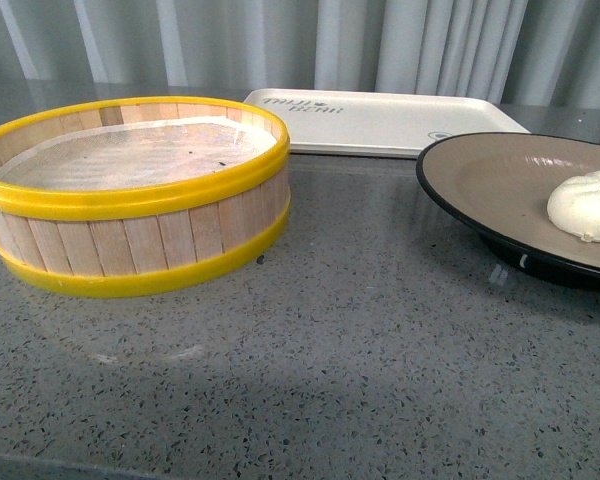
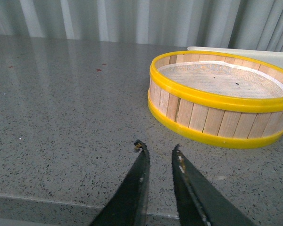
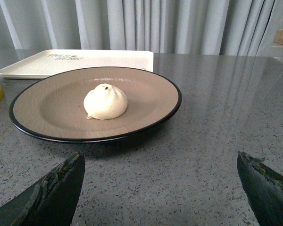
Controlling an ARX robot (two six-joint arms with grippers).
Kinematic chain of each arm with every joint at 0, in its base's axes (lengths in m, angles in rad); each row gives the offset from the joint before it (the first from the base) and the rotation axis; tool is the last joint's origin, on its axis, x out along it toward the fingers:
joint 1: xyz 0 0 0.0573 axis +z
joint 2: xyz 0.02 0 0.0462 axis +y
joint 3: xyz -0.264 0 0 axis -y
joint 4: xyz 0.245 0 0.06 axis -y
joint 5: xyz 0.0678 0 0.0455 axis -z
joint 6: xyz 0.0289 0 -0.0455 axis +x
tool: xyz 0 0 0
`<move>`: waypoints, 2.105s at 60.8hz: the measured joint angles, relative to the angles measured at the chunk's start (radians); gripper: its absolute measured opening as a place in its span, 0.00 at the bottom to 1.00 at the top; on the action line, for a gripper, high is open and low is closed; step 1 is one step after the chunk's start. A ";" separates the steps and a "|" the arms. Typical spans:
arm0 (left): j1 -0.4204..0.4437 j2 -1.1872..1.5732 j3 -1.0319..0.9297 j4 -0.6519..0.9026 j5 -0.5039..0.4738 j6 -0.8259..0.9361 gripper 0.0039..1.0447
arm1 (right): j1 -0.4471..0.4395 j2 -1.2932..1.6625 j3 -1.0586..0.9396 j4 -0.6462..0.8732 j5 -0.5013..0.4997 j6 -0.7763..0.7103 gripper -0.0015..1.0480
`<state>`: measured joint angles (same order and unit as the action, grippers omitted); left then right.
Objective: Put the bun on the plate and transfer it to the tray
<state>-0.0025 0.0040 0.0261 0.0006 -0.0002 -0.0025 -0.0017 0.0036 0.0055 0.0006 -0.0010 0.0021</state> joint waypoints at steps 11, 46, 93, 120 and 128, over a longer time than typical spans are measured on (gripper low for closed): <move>0.000 0.000 0.000 0.000 0.000 0.000 0.49 | 0.000 0.000 0.000 0.000 0.000 0.000 0.92; 0.000 0.000 0.000 0.000 -0.002 0.000 0.94 | 0.056 0.164 0.086 -0.159 0.281 -0.105 0.92; 0.000 0.000 0.000 0.000 0.000 0.000 0.94 | -0.443 1.089 0.499 0.315 -0.478 0.717 0.92; 0.000 0.000 0.000 0.000 0.000 0.000 0.94 | -0.280 1.223 0.522 0.369 -0.544 1.074 0.92; 0.000 0.000 0.000 0.000 0.000 0.000 0.94 | -0.227 1.227 0.522 0.376 -0.542 1.127 0.92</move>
<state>-0.0021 0.0036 0.0261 0.0006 -0.0002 -0.0025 -0.2287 1.2308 0.5274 0.3767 -0.5434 1.1294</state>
